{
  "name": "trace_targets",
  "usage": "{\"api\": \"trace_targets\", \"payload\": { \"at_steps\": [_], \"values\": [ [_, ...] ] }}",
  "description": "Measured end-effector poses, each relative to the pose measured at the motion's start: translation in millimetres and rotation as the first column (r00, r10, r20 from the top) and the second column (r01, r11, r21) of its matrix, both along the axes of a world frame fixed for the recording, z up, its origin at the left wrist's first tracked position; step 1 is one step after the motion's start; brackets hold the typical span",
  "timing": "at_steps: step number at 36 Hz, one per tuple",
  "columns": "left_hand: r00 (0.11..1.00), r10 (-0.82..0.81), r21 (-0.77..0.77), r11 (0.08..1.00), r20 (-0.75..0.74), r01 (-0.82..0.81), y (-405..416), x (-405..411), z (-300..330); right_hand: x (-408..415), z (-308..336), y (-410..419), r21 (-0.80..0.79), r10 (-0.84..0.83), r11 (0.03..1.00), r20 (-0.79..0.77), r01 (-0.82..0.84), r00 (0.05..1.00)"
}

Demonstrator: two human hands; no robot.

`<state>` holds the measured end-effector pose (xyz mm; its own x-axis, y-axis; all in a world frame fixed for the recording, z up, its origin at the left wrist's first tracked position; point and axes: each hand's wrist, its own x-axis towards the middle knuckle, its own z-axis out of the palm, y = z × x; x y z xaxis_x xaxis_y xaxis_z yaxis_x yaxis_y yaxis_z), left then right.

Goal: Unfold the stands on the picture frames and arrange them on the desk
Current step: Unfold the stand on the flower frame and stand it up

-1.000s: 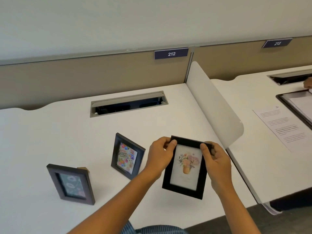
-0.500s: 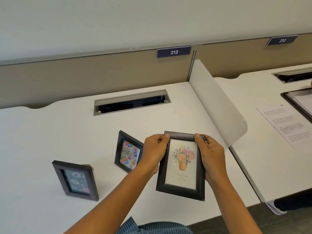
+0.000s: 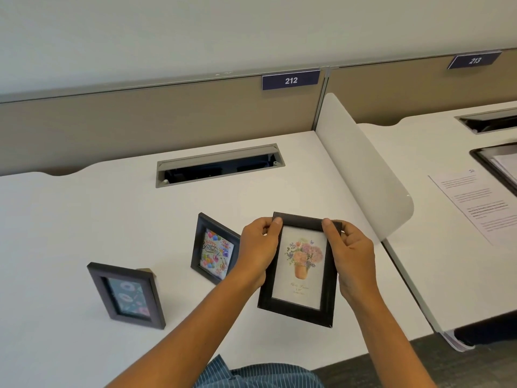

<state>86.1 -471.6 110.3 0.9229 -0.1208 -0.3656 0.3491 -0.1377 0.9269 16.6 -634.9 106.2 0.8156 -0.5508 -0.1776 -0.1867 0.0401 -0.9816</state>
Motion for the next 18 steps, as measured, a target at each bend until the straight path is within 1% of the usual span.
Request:
{"api": "trace_targets", "payload": {
  "at_steps": [6,9,11,14,18],
  "values": [
    [1.000,0.002,-0.083,0.997,0.026,0.000,-1.7,-2.8,-5.6,-4.8,-5.1,0.0,-0.149,0.060,0.988,0.094,-0.045,0.994],
    [1.000,0.008,-0.148,0.989,0.002,-0.007,-5.1,-7.6,-6.3,-8.9,-7.7,2.0,-0.189,0.084,0.981,0.150,-0.054,0.985],
    [1.000,0.002,-0.186,0.983,-0.024,-0.006,-7.6,-10.4,-7.0,-13.0,-8.8,5.6,-0.242,0.097,0.969,0.199,-0.047,0.975],
    [0.999,-0.016,-0.251,0.968,-0.051,0.003,-9.7,-13.3,-3.7,-19.6,-8.2,13.1,-0.388,0.140,0.921,0.305,-0.011,0.942],
    [0.996,-0.020,-0.335,0.942,-0.083,-0.009,-10.8,-16.0,3.3,-24.7,-12.3,17.2,-0.537,0.233,0.842,0.445,0.050,0.865]
  ]
}}
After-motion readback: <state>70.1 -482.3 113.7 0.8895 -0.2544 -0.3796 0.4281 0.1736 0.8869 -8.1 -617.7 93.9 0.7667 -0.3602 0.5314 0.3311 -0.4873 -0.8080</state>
